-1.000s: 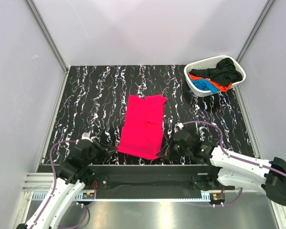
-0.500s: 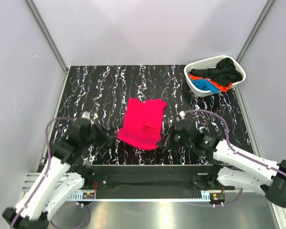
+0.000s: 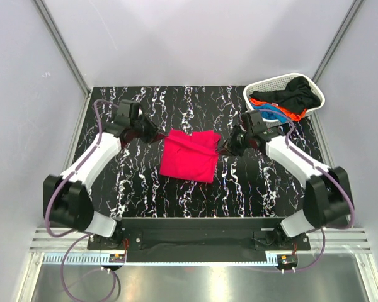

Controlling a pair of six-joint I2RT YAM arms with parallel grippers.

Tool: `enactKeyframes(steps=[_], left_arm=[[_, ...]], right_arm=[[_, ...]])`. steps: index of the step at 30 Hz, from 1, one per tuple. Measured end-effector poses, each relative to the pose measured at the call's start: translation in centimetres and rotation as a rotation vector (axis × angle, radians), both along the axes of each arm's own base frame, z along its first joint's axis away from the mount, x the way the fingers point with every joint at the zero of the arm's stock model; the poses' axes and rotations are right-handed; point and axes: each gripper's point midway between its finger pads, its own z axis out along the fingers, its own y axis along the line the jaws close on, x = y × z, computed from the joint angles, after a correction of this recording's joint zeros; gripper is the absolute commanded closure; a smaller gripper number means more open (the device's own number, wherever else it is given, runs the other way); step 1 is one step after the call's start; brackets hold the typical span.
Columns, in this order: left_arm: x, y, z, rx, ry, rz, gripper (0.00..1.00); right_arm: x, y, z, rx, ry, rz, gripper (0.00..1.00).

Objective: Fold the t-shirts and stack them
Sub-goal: Fold the tshirt

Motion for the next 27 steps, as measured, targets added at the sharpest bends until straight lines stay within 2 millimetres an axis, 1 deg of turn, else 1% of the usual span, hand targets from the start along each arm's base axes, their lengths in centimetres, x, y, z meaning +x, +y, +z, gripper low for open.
enactKeyframes(steps=[3,7,9,12,16,17,19,21,22,23,24,25,26,27], left_arm=[[2.6,0.0,-0.5,-0.015,0.008,-0.010,1.00],[5.9,0.2,-1.0,-0.034,0.011,-0.018,1.00],[7.2,0.3,-1.2,-0.044,0.012,-0.015,1.00],[9.2,0.3,-1.7,-0.059,0.012,-0.018,1.00],[11.5,-0.2,-3.0,-0.082,0.020,-0.034,1.00],[11.8,-0.3,-3.4,-0.085,0.026,-0.037,1.00],[12.4,-0.5,-4.4,-0.088,0.040,-0.042,0.99],[12.9,-0.5,-5.4,-0.085,0.055,-0.042,0.98],[13.1,-0.5,-5.8,-0.082,0.060,-0.042,0.94],[13.4,-0.4,-6.3,-0.079,0.065,-0.043,0.88],[13.7,-0.4,-6.6,-0.075,0.065,-0.045,0.87],[14.2,-0.3,-6.9,-0.069,0.060,-0.049,0.83],[14.8,-0.3,-7.1,-0.062,0.053,-0.053,0.76],[15.4,-0.1,-7.4,-0.057,0.044,-0.056,0.64]], right_arm=[[2.2,-0.3,-0.4,0.017,0.022,0.007,1.00],[5.7,-0.4,0.3,0.053,0.012,0.016,1.00],[7.0,-0.3,0.5,0.068,0.010,0.021,1.00],[8.8,0.0,0.2,0.088,0.016,0.032,0.96],[10.3,-0.1,-1.6,0.088,0.060,0.037,0.91],[10.5,-0.2,-2.1,0.086,0.073,0.038,0.91],[10.9,-0.3,-3.1,0.083,0.098,0.038,0.89],[11.8,-0.5,-3.7,0.078,0.107,0.036,0.87],[12.4,-0.6,-4.0,0.077,0.108,0.035,0.85],[13.1,-0.8,-4.2,0.074,0.106,0.034,0.83],[13.9,-1.0,-4.4,0.071,0.101,0.034,0.76],[14.7,-1.2,-4.6,0.063,0.098,0.033,0.73],[15.9,-1.5,-4.8,0.053,0.082,0.035,0.67],[17.6,-1.7,-3.7,0.042,0.035,0.043,0.51]])
